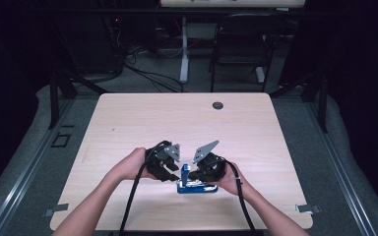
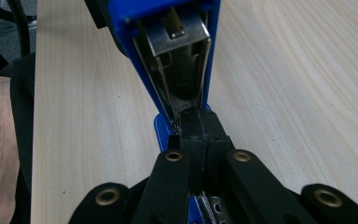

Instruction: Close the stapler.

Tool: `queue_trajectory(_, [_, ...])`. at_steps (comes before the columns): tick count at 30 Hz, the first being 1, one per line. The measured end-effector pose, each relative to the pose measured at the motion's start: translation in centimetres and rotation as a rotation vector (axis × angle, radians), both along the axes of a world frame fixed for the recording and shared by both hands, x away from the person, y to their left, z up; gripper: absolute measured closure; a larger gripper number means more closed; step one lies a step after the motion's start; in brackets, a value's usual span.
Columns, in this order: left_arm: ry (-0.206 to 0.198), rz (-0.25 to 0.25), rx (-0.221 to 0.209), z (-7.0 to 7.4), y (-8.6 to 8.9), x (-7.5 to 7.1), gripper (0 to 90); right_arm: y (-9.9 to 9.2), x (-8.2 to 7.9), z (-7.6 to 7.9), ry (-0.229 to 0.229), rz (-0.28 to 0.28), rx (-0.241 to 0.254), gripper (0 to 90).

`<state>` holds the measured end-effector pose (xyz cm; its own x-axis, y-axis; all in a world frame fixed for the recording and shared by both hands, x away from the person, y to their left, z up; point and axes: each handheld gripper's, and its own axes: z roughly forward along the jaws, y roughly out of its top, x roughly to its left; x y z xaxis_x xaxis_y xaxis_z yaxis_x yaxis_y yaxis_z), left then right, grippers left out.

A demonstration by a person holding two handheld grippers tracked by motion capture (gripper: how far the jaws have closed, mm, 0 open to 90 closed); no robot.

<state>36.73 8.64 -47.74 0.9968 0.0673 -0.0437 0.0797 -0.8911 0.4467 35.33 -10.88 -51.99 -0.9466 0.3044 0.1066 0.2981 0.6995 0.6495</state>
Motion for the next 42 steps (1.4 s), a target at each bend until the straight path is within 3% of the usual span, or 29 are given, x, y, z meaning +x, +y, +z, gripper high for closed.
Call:
queue_trajectory(13, [0.0, 0.002, -0.09, -1.1, -0.6, -0.2, 65.7, -0.7, -0.1, 0.5, -0.011, 0.002, -0.006, 90.0])
queue_trajectory(23, [-0.012, -0.012, -0.091, -1.5, -2.1, -0.2, 65.9, -1.9, -0.1, 1.0, 0.002, -0.017, 0.0, 90.0])
queue_trajectory(28, [-0.014, -0.008, -0.09, -1.7, -2.6, -0.1, 65.8, -2.9, -0.1, 1.0, 0.014, -0.025, -0.027, 90.0])
queue_trajectory(30, [-0.01, -0.007, -0.09, -1.8, -2.7, -0.1, 65.8, -3.2, -0.1, 0.9, 0.021, -0.029, -0.024, 90.0])
queue_trajectory(31, [0.016, -0.022, -0.087, -1.8, -2.7, 0.0, 65.8, -3.4, -0.1, 1.0, 0.021, -0.033, -0.034, 90.0])
queue_trajectory(32, [-0.013, -0.005, -0.091, -1.9, -2.8, -0.1, 65.8, -3.6, -0.1, 0.9, 0.025, -0.041, -0.026, 90.0])
queue_trajectory(36, [-0.017, -0.006, -0.083, -2.0, -3.2, -0.2, 65.9, -4.3, 0.1, 1.1, 0.027, -0.042, -0.056, 90.0])
queue_trajectory(42, [-0.014, -0.008, -0.067, -2.3, -3.9, -0.2, 65.9, -5.2, 0.1, 1.3, 0.038, -0.067, -0.052, 89.7])
